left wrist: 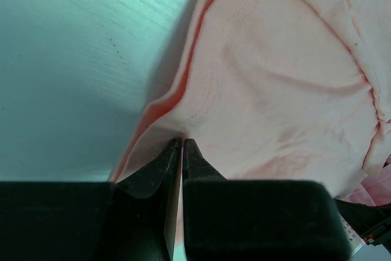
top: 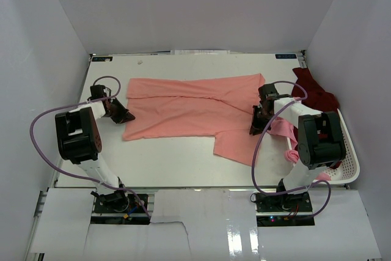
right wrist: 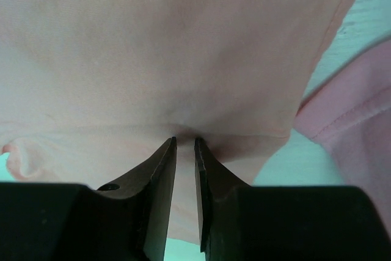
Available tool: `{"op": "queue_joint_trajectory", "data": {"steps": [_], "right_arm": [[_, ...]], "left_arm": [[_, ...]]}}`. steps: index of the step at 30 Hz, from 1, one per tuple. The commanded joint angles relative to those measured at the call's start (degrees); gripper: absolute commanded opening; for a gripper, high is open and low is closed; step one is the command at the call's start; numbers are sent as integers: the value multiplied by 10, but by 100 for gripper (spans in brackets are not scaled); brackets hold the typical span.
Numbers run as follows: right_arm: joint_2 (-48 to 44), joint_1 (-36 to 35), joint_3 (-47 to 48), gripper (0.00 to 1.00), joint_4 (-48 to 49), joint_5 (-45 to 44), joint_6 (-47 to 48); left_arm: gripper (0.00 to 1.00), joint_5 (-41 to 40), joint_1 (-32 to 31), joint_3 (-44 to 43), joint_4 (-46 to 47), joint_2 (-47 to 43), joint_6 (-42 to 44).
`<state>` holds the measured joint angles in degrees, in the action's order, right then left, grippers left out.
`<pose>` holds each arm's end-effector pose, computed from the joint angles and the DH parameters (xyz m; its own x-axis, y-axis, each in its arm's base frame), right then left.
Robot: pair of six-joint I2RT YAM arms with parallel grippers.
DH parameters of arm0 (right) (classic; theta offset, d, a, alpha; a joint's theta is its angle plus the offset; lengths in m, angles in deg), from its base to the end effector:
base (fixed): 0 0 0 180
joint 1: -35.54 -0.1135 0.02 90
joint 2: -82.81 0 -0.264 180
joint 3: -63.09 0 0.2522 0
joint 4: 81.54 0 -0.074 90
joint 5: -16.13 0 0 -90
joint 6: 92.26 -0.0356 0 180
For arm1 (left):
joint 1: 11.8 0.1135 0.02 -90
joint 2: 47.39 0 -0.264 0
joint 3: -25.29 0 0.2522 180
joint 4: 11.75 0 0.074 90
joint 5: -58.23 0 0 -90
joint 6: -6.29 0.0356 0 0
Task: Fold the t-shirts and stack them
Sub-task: Fold the flattened tshirt in 1/3 of the way
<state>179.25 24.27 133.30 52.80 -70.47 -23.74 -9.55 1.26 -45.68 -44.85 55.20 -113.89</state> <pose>0.3035 0.0626 0.1603 -0.9455 0.1843 -0.2686 0.1430 0.9757 0.1663 0.3323 0.0633 0.1422 -0.7354 -0.6483 -0.1973 -0.4877 0.7084 -0.5103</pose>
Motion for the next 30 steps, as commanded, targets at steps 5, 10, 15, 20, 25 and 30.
{"op": "queue_joint_trajectory", "data": {"steps": [5, 10, 15, 20, 25, 30], "right_arm": [[7, 14, -34, 26, -66, -84, 23], [-2, 27, -36, 26, -72, -99, 30], [-2, 27, -41, 26, -74, -113, 35], [-4, 27, -37, 26, -72, -96, 36], [-13, 26, -3, 27, -73, -12, 35], [-26, 11, 59, 29, -93, 16, 35]], "left_arm": [[17, -64, 11, -19, -19, 16, 19], [17, -64, 29, -39, -34, 15, 20], [17, -72, 36, -37, -36, 9, 23], [17, -50, 37, -33, -36, 3, 21], [17, 14, 33, -18, -41, -42, 3], [19, 31, 14, -19, -65, -112, -15]]}}
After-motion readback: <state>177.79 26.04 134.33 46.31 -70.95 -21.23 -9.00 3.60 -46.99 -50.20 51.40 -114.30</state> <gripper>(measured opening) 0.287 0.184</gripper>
